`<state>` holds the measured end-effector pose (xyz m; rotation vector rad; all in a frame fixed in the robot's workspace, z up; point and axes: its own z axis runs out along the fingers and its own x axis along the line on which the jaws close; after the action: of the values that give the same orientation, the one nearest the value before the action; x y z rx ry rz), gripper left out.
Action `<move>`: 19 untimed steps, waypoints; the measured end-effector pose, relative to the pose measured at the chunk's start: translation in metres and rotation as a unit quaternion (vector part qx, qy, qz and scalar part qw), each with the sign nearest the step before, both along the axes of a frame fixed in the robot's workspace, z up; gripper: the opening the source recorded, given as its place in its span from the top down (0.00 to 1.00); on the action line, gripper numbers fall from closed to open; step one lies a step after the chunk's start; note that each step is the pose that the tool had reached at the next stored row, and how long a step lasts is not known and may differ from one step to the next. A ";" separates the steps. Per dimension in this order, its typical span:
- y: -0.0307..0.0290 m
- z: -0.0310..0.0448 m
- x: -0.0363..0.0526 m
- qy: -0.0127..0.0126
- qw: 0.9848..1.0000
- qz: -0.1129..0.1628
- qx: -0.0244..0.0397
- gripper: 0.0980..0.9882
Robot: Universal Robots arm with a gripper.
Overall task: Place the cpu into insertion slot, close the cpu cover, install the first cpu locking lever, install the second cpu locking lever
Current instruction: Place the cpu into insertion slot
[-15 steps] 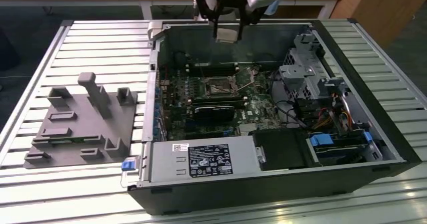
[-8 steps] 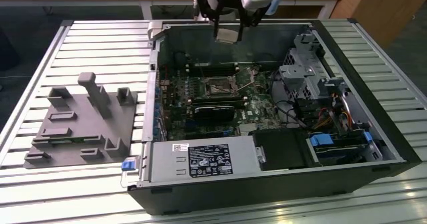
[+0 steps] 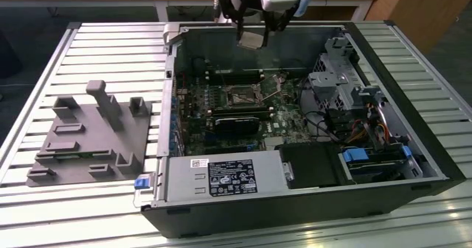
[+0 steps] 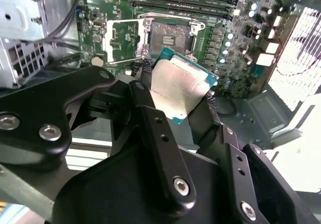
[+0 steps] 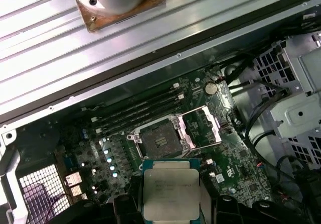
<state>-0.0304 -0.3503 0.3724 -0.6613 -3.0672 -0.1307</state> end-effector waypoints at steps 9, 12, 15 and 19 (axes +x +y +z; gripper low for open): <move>0.0000 -0.0020 0.0000 0.000 0.997 -0.077 0.000 0.51; 0.0000 -0.0032 0.0000 0.000 0.995 -0.104 0.000 0.51; 0.0000 -0.0045 0.0000 0.000 0.992 -0.130 0.000 0.51; 0.0000 -0.0066 0.0000 0.000 0.987 -0.160 -0.001 0.51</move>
<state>-0.0304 -0.3503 0.3658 -1.1492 -2.9352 -0.1257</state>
